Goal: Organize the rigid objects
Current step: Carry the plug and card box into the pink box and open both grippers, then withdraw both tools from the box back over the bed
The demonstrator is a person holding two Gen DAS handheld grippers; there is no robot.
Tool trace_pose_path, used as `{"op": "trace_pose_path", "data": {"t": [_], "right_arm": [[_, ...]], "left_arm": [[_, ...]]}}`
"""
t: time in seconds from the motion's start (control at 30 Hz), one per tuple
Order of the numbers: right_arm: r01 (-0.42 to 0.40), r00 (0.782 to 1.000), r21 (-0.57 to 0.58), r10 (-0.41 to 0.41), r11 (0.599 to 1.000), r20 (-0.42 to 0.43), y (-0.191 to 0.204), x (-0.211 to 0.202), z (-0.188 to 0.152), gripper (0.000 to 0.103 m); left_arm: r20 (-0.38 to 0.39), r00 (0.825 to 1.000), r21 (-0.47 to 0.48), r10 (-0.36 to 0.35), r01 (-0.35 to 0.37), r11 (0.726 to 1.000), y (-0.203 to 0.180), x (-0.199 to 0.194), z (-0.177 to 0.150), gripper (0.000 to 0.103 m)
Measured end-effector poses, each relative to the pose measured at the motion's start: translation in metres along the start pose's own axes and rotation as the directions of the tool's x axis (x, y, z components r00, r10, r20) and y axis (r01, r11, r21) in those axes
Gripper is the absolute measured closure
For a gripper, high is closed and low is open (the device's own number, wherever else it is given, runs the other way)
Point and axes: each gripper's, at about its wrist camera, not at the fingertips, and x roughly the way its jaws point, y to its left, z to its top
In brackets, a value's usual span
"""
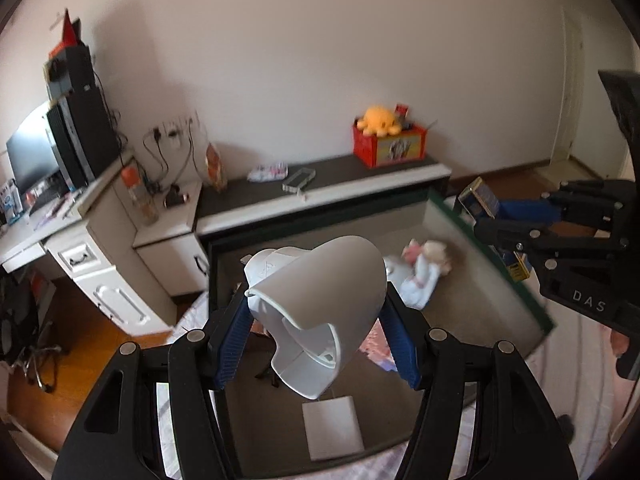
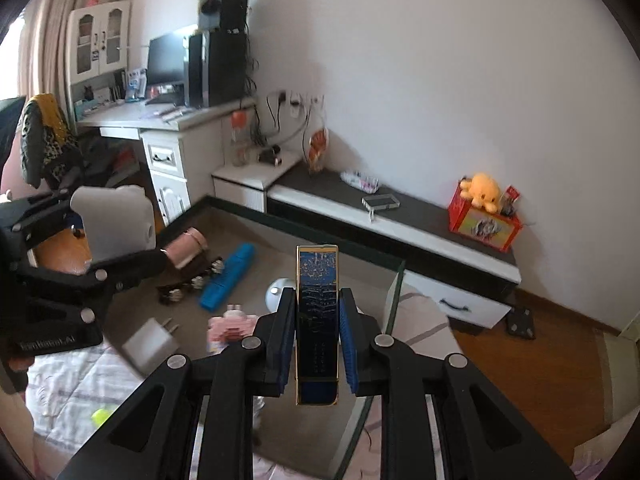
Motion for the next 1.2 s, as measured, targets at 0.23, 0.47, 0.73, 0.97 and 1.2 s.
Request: {"op": "trace_pose_path", "data": {"t": [0.23,0.47,0.73,0.97,1.2], "right_arm": [[0.011,0.996,0.015,-0.009,1.000,-0.093,-0.005,0.041,-0.019,0.082],[0.025,0.993,0.036,-0.020,0.999,-0.120,-0.012,0.048,-0.030,0.082],[0.006,0.999,0.072,-0.002,0.997,-0.054,-0.011,0.023,-0.026,0.072],[-0.002,1.000,0.070,0.000,0.998,0.031,0.005,-0.027,-0.024,0.038],[0.020,0.989,0.062,-0.029,0.998,0.148,0.031,-0.093,-0.033,0.019]], "left_arm": [[-0.080,0.997,0.008,0.009,-0.008,1.000,-0.006,0.043,-0.014,0.040],[-0.094,0.995,0.007,0.036,-0.035,0.999,-0.007,0.049,-0.016,0.040],[-0.027,0.999,-0.025,0.043,-0.044,0.999,-0.004,0.020,-0.011,0.034],[0.064,0.995,-0.019,0.080,-0.079,0.997,-0.007,-0.035,-0.015,0.010],[0.156,0.979,-0.073,0.128,-0.118,0.990,-0.009,-0.108,-0.034,0.000]]}}
